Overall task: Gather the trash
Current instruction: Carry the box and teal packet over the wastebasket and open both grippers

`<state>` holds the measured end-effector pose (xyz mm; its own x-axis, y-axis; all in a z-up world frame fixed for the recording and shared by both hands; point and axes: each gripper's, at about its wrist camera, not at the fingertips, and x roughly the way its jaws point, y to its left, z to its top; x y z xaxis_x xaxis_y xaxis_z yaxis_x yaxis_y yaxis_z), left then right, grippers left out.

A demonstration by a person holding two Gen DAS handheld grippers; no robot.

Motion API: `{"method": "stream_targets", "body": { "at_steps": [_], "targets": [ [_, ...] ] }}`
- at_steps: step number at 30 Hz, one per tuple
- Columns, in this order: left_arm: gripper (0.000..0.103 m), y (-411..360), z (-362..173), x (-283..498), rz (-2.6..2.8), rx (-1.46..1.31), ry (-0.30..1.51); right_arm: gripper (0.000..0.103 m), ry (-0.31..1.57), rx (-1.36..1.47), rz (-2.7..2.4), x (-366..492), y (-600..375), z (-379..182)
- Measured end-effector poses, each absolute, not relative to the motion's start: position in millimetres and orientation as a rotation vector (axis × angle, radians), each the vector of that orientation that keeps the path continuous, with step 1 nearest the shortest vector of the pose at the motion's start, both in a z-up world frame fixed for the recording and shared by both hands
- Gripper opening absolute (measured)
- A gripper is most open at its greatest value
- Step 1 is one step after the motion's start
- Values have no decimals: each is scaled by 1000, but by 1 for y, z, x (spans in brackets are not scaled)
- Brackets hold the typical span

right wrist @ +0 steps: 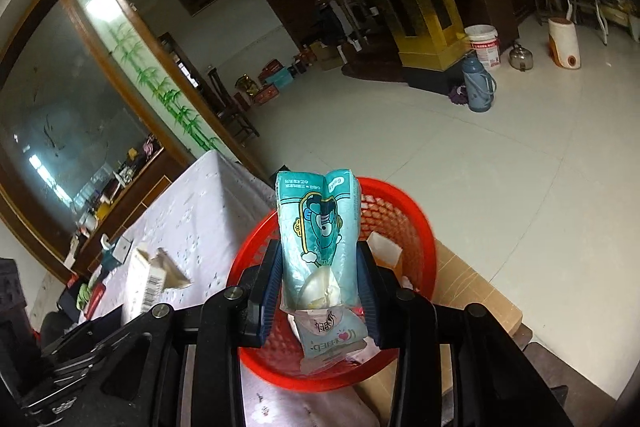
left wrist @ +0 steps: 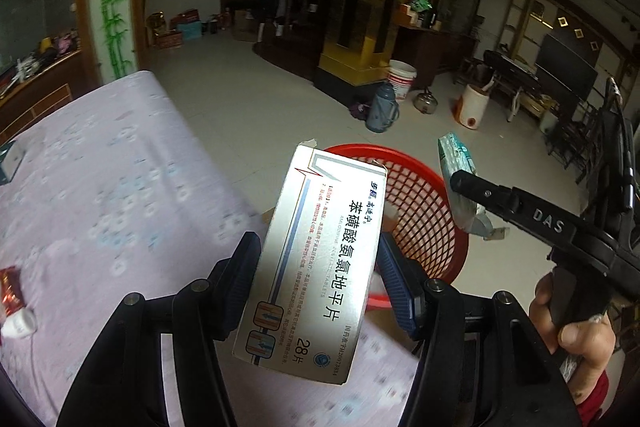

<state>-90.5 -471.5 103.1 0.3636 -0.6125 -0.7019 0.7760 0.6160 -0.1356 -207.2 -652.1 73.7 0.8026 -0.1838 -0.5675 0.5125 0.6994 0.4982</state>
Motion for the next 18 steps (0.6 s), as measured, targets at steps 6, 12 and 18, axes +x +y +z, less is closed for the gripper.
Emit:
{"method": "stream_targets", "body": {
  "at_steps": [6,12,18],
  "targets": [
    [60,-503,93,-84,-944,203,832,49,524,700,-392,-197,-664,72],
    [66,-493,86,-75,-921,180,867,54,529,694,-408,-192,-665,71],
    [66,-445,98,-76,-885,160,814,54,503,663,-379,-193,-644,84]
  ]
}}
